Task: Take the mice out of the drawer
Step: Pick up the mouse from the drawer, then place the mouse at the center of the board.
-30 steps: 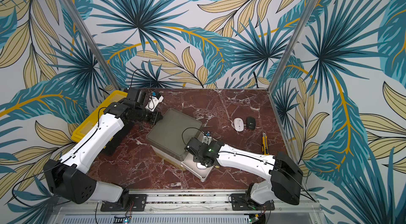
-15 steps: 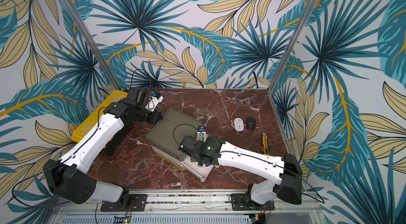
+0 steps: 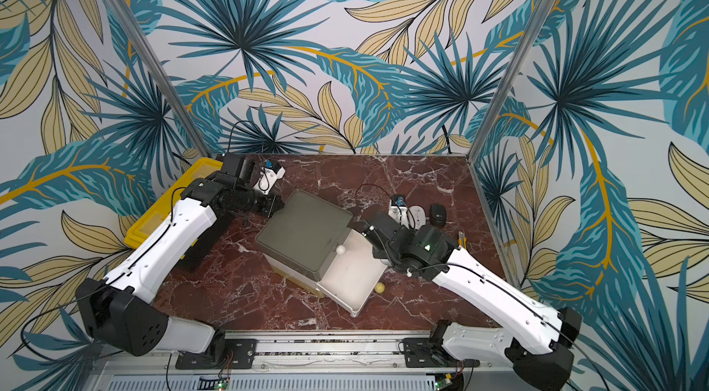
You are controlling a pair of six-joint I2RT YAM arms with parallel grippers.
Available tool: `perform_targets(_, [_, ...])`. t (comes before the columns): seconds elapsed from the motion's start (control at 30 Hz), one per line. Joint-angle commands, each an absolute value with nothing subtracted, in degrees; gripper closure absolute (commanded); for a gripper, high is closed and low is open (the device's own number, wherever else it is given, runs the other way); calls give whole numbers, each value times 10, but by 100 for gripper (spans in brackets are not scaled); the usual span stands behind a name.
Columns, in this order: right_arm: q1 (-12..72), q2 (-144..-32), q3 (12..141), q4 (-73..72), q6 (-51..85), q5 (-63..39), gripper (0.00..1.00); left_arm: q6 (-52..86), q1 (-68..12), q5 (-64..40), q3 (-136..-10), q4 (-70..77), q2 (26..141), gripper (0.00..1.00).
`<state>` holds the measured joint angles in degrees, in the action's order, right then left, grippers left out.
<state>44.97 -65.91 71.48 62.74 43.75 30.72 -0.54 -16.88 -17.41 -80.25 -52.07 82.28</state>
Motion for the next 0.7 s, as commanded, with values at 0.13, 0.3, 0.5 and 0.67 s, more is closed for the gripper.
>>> perform_targets(0.13, [259, -746, 730, 495, 234, 152, 60, -1, -168, -191, -794, -548, 806, 100])
perform_targets(0.3, [213, -892, 807, 470, 183, 88, 59, -4, -167, -188, -794, -548, 804, 100])
perform_targets(0.5, [170, -1037, 892, 462, 149, 52, 58, -4, -167, -190, -794, -548, 806, 100])
perform_targets(0.67, [144, -1093, 915, 440, 92, 15, 58, -4, -167, -191, -794, -548, 809, 100])
